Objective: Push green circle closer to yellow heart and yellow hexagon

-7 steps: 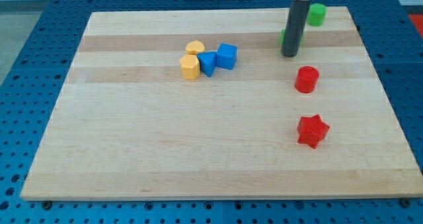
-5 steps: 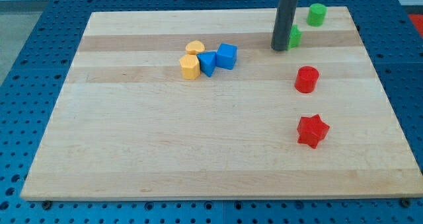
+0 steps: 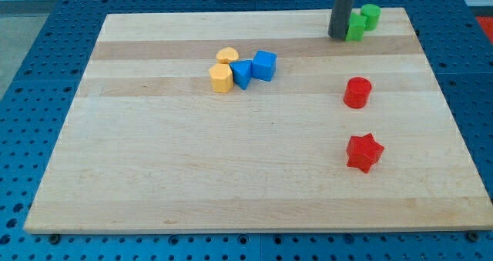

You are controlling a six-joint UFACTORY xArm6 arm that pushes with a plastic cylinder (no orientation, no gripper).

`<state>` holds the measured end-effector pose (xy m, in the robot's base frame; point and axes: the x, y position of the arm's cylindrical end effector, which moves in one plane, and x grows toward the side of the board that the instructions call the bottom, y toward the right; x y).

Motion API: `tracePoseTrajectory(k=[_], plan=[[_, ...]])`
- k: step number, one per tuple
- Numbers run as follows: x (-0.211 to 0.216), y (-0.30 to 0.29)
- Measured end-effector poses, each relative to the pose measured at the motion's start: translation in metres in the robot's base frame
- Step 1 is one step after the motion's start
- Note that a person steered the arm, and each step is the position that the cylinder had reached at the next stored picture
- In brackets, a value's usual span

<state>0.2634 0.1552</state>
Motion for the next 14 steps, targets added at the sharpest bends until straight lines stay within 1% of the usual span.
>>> tracePoseTrajectory(k=[2,4,6,7,8,9,10,12,13,14], plan=[[0.004,0.008],[0.061,-0.009],[0.121,-0.082],[0.135,-0.128],[0.134,-0.150],[0.129,-0.146],[0.115,-0.133],[0.074,-0.133],[0.070,-0.139],[0.074,-0.164]])
